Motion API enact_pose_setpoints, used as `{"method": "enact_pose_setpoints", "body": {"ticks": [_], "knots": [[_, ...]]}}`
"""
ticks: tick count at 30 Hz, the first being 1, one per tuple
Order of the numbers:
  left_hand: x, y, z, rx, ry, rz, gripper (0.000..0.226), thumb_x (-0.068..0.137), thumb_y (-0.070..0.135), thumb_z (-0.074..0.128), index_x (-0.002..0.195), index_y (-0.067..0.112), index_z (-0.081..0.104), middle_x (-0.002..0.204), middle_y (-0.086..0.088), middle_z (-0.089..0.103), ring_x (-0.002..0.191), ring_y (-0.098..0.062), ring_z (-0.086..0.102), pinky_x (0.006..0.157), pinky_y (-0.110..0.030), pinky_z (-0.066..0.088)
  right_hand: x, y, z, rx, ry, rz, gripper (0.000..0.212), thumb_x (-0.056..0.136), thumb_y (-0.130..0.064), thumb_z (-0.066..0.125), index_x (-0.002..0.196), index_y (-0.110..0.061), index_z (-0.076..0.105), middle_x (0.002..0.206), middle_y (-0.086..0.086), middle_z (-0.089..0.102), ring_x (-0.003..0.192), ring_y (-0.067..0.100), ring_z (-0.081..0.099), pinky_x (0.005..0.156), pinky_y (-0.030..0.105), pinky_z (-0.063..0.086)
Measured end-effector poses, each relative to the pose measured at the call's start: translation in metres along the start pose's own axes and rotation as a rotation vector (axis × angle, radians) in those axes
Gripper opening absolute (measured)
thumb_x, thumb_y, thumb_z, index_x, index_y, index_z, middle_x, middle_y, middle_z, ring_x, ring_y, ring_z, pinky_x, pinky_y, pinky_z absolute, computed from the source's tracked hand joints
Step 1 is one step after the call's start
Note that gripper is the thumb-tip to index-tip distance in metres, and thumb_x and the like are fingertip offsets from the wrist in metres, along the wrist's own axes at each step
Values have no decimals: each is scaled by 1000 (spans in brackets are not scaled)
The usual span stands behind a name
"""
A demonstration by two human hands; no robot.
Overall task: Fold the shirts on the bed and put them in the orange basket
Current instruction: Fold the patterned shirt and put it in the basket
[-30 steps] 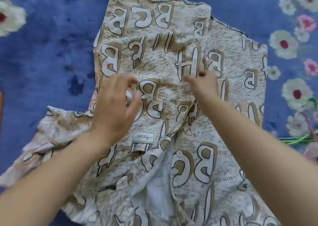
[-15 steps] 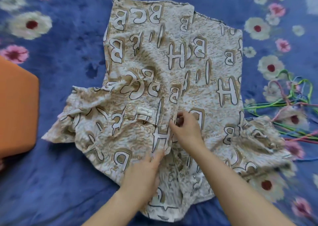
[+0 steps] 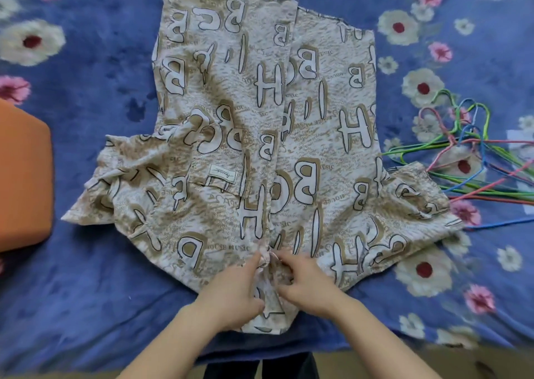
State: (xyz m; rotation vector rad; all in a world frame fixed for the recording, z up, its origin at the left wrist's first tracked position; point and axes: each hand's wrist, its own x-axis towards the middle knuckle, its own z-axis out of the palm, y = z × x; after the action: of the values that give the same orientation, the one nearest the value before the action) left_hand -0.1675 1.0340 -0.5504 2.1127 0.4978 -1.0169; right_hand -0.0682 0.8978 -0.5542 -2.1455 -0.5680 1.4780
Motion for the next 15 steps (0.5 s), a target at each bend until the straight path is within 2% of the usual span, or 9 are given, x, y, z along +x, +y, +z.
{"method": "enact_pose_setpoints", "body": {"ticks": [2, 3, 4, 5, 7, 8, 10, 12, 15], "knots": [[4, -1, -1, -92, -138, -26, 87, 83, 38, 55, 152, 31, 3, 87, 7, 61, 80, -12, 58, 76, -27, 46, 1, 2, -3, 110, -32, 50, 61, 78, -6, 52, 136, -25, 50, 112, 0, 65, 96, 23, 62, 75, 24, 48], [7, -1, -2, -142, -108, -28, 78, 84, 38, 55, 151, 29, 17, 89, 7, 64, 82, -11, 60, 76, -26, 47, 1, 4, -7, 169, -17, 52, 56, 78, -7, 50, 131, -26, 55, 110, 2, 67, 95, 27, 63, 76, 30, 49], [10, -2, -3, -184, 4, -38, 61, 86, 37, 54, 144, 27, 38, 94, 7, 65, 86, -11, 61, 77, -27, 47, 1, 6, -12, 195, 3, 49, 49, 80, -8, 50, 123, -28, 59, 105, 2, 68, 90, 26, 63, 76, 31, 48], [12, -3, -5, -201, 185, -50, 45, 88, 38, 53, 131, 26, 53, 98, 7, 64, 89, -11, 61, 77, -27, 48, 0, 9, -16, 207, 29, 55, 40, 83, -8, 51, 116, -28, 61, 99, 0, 68, 84, 19, 61, 75, 27, 46], [12, -7, -6, -126, 510, -73, 35, 93, 40, 48, 122, 24, 55, 107, 6, 55, 95, -12, 54, 77, -30, 47, -1, 18, -25, 239, 153, 106, 23, 89, -13, 54, 105, -24, 66, 86, -5, 66, 76, 10, 58, 68, 20, 44], [12, -10, -6, -65, 549, -99, 36, 94, 40, 46, 126, 25, 48, 112, 3, 51, 100, -16, 51, 75, -31, 44, -2, 24, -29, 279, 249, 143, 16, 90, -16, 54, 97, -22, 67, 82, -3, 67, 74, 12, 59, 67, 21, 45], [9, -15, -1, 87, 391, -180, 30, 95, 39, 42, 121, 25, 44, 114, -3, 52, 100, -23, 53, 70, -31, 40, -3, 42, -37, 430, 493, 252, 15, 91, -18, 55, 82, -13, 66, 78, 12, 67, 73, 27, 63, 67, 36, 50], [8, -17, 4, 215, 232, -229, 17, 95, 37, 37, 99, 23, 45, 108, -4, 60, 95, -25, 57, 68, -31, 39, -7, 61, -47, 562, 768, 416, 16, 89, -22, 58, 82, -8, 60, 80, 16, 64, 82, 38, 63, 72, 47, 51], [15, -12, -12, 338, 56, -294, 24, 93, 38, 39, 85, 19, 51, 91, -1, 61, 89, -23, 59, 74, -31, 46, -19, 81, -70, 607, 1120, 643, 29, 86, -27, 63, 99, -5, 49, 98, 13, 57, 97, 34, 56, 76, 36, 40]]}}
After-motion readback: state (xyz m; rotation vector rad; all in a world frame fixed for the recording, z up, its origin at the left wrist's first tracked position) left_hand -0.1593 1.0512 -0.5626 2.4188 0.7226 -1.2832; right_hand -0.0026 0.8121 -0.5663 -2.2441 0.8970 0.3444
